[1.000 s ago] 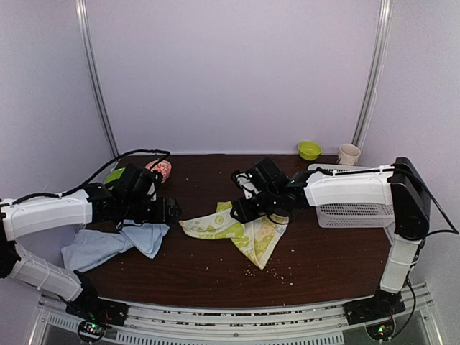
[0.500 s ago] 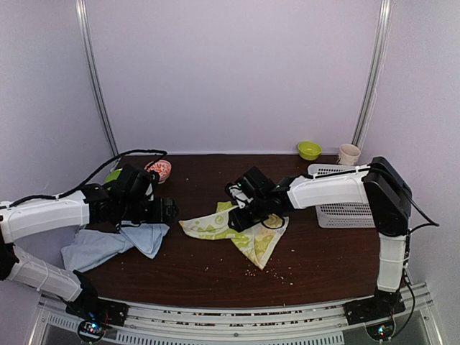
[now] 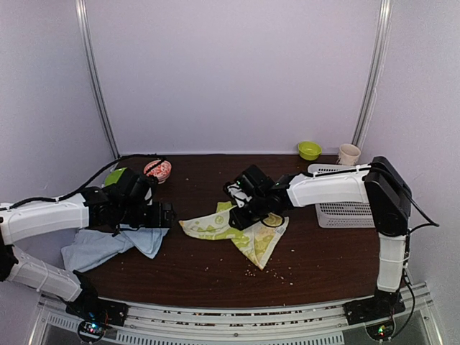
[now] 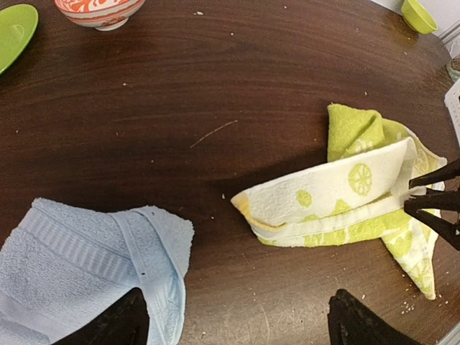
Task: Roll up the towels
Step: Pick up the towel from the center of the board.
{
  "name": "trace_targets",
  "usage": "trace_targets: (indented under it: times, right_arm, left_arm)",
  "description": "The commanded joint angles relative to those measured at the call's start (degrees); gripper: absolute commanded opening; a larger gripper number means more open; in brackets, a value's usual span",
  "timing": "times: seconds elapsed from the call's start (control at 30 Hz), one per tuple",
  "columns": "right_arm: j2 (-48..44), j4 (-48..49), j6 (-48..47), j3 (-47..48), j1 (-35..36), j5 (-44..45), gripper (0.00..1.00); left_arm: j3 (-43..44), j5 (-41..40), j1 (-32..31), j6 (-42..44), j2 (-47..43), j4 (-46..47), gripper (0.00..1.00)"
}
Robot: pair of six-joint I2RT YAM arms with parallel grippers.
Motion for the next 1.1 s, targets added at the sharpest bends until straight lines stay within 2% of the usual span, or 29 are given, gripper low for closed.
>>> trace_targets:
  times: [0.0, 0.13, 0.33, 0.57, 0.77, 0.93, 1.07]
  right_arm:
    - [0.88, -2.17, -1.08, 1.02, 0.04, -1.64, 0.26]
    - [-0.80, -2.36, -0.39, 0.81, 0.10, -2.32, 0.00]
    - [-10.60, -2.06, 2.17, 2.67, 0.47, -2.13, 0.00]
    - [-23.49, -7.15, 1.59, 13.85, 1.24, 1.59, 0.00]
    - [-30.19, -10.19, 1.72, 15.95, 1.99, 5.21, 0.00]
    - [-33.47, -11.80, 2.65, 15.88, 2.12, 10.00, 0.00]
    - [-36.29, -14.54, 2.13, 22.27, 2.14, 16.48, 0.00]
  left_arm:
    - [-0.57, -0.84, -0.23, 0.20, -1.09, 1.16, 0.88]
    - [-0.74, -0.84, -0.23, -0.06, -1.58, 1.18, 0.88]
    - [0.85, -2.91, -0.23, 0.76, -4.22, -1.02, 0.88]
    - [8.64, -7.28, -0.23, 5.44, -9.31, -5.77, 0.88]
    - [10.47, -7.27, -0.27, 8.42, -15.50, -4.33, 0.89]
    - [10.77, -5.60, -0.23, 9.99, -16.94, -3.53, 0.89]
    - [12.67, -5.74, -0.23, 11.27, -17.50, -4.11, 0.88]
